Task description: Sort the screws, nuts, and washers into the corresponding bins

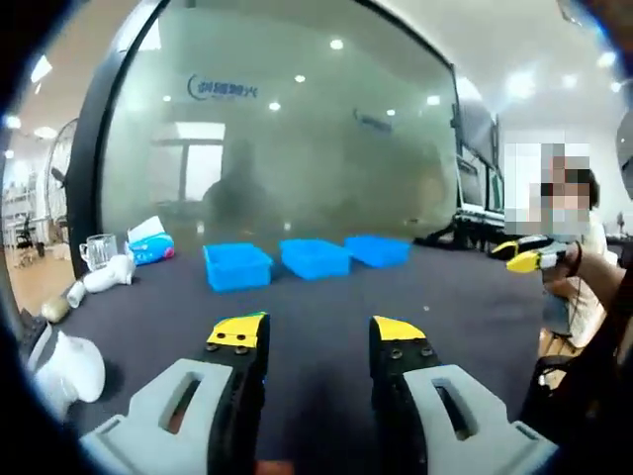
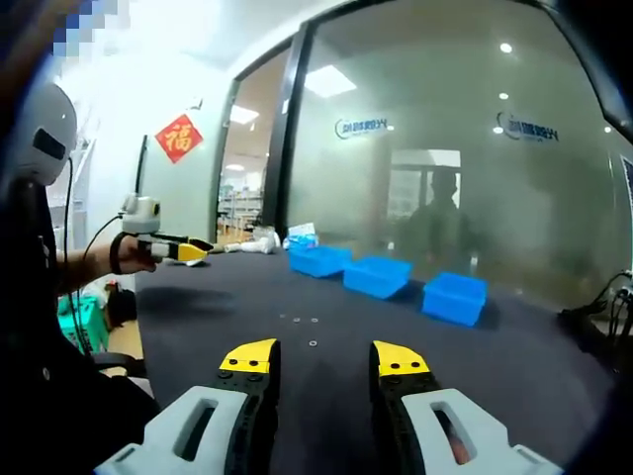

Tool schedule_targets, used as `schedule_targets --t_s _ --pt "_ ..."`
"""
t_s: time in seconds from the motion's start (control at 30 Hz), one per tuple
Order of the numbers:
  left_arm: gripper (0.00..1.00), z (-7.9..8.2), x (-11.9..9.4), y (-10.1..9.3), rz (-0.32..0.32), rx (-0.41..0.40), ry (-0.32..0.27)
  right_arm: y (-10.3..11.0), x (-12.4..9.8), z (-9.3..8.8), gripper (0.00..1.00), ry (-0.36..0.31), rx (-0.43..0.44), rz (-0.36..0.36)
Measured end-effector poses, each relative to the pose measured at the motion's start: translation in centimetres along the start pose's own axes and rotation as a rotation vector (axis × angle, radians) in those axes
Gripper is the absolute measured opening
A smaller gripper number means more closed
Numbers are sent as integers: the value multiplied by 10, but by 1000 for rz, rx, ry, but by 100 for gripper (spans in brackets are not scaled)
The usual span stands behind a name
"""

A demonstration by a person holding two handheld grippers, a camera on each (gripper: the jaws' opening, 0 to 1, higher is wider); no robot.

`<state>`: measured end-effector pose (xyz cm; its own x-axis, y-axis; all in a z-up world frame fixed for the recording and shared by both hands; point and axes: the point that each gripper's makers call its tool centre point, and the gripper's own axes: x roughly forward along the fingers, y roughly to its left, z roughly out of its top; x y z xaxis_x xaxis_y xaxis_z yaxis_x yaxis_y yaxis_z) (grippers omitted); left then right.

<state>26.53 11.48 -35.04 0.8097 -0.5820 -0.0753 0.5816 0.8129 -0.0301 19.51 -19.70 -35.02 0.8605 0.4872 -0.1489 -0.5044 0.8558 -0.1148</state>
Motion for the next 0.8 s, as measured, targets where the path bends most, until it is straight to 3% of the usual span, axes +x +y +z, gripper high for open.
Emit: schedule_targets --t_s 0.23,0.8 --pt "40 -9 -6 -10 -35 8 29 1 12 -1 33 32 -30 51" --pt "42 -32 -9 -16 -78 13 96 -3 57 -12 32 285 -174 303"
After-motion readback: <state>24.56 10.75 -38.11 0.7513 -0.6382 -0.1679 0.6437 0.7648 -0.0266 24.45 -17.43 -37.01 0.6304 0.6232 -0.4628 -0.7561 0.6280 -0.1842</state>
